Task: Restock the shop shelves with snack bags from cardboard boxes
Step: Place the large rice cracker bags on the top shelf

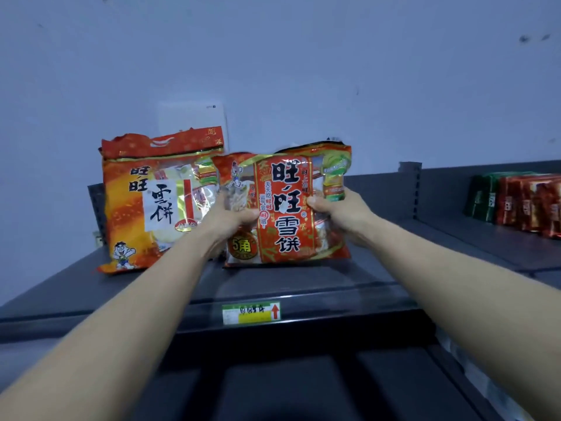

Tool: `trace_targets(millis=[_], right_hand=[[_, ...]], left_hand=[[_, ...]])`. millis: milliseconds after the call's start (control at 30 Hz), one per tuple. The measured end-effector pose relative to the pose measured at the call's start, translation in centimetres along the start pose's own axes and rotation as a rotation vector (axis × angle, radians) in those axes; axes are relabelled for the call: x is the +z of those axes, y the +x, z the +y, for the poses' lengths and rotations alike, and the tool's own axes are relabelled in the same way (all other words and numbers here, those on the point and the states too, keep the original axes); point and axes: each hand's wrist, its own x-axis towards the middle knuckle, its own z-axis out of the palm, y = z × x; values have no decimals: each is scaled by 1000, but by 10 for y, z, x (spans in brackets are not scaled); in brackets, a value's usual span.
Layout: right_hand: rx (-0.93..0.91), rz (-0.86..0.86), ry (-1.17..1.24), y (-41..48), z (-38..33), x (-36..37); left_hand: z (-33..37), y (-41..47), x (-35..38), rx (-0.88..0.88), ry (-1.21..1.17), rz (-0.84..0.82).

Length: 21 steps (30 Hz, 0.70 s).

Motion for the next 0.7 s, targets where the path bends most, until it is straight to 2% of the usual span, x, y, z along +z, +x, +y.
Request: trace_targets(millis=[100, 167, 300, 467, 700], right_hand=[[95, -91, -119, 19, 29, 9], [149, -116, -123, 32, 42, 12], [131, -25, -114, 52, 52, 18], [100, 48, -226, 58, 57, 24], [52, 179, -439, 45, 67, 15]], left_hand=[[-22, 29, -3, -43, 116, -78], [-30, 44, -3, -20, 178, -71], [-39, 65, -2, 60, 249, 20], [-53, 79, -1, 118, 334, 100], [-46, 64, 6, 106, 493, 182]])
